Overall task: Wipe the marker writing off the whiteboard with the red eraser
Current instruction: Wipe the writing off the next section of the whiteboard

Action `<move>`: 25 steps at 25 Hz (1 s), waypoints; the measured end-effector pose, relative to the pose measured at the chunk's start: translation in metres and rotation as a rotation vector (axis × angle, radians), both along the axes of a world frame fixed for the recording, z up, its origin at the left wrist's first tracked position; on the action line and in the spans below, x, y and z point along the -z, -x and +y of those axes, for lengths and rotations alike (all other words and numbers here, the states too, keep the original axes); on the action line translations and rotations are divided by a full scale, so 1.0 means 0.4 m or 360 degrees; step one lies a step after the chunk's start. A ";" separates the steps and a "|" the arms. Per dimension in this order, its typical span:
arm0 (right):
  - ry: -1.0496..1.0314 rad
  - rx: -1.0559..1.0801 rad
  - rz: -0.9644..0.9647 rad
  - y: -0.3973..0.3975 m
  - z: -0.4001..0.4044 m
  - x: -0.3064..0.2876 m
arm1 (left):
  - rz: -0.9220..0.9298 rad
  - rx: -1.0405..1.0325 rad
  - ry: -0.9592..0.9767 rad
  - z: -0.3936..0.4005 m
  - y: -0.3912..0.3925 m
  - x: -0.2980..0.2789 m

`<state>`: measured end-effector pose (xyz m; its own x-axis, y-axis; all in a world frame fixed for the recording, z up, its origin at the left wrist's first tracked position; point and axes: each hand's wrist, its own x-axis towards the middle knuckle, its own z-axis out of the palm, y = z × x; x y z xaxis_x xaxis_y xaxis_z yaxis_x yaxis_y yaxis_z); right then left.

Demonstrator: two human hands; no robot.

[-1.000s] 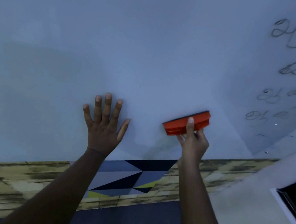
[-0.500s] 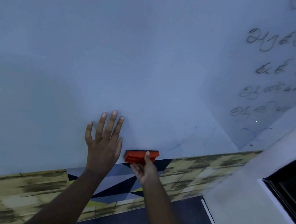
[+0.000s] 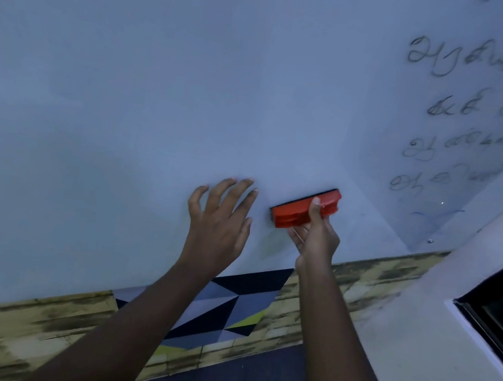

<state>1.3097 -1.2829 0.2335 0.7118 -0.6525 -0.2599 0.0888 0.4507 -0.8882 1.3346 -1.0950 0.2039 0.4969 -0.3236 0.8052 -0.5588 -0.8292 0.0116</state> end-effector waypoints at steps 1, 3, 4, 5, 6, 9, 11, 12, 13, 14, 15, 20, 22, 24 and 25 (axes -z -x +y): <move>-0.0086 0.0004 0.0053 -0.008 -0.029 0.022 | -0.0013 -0.0006 -0.0030 -0.012 -0.005 0.003; -0.0330 -0.0021 0.0142 -0.017 -0.088 0.095 | -0.0060 -0.0075 -0.0089 -0.044 -0.013 0.012; -0.0463 -0.0066 0.0174 -0.020 -0.125 0.137 | -0.0084 -0.0119 -0.0102 -0.073 -0.017 0.012; -0.0579 -0.0128 0.0224 -0.020 -0.155 0.180 | -0.0094 -0.0154 -0.0103 -0.103 -0.016 0.011; -0.0674 -0.0196 0.0269 -0.022 -0.186 0.219 | -0.0110 -0.0179 -0.0124 -0.142 -0.017 0.007; -0.0790 -0.0276 0.0322 -0.027 -0.255 0.311 | -0.0188 -0.0199 -0.0141 -0.270 -0.035 -0.022; -0.0842 -0.0308 0.0312 -0.030 -0.288 0.355 | -0.0189 -0.0223 -0.0032 -0.324 -0.042 -0.033; -0.0864 -0.0329 0.0320 -0.030 -0.306 0.377 | -0.0179 -0.0245 -0.0002 -0.340 -0.039 -0.025; -0.0876 -0.0356 0.0348 -0.031 -0.327 0.396 | -0.0179 -0.0269 0.0000 -0.352 -0.034 -0.013; -0.0888 -0.0393 0.0378 -0.034 -0.343 0.410 | -0.0187 -0.0296 -0.0026 -0.357 -0.027 -0.001; -0.0897 -0.0419 0.0410 -0.036 -0.346 0.420 | -0.0196 -0.0320 -0.0054 -0.350 -0.022 0.006; -0.0887 -0.0366 0.0417 -0.035 -0.341 0.448 | -0.0051 -0.0516 -0.0025 -0.296 0.005 0.046; -0.0853 -0.0298 0.0436 -0.029 -0.322 0.430 | -0.0003 -0.0548 -0.0049 -0.267 0.021 0.054; -0.0815 -0.0275 0.0444 -0.028 -0.290 0.387 | 0.0025 -0.0547 -0.0059 -0.239 0.030 0.050; -0.0789 -0.0270 0.0416 -0.028 -0.277 0.359 | 0.0029 -0.0545 -0.0062 -0.233 0.028 0.046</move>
<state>1.3208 -1.3936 0.0900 0.6668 -0.2905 -0.6863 -0.2148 0.8069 -0.5502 1.3234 -1.1881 0.1857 0.5963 -0.1658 0.7854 -0.2476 -0.9687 -0.0164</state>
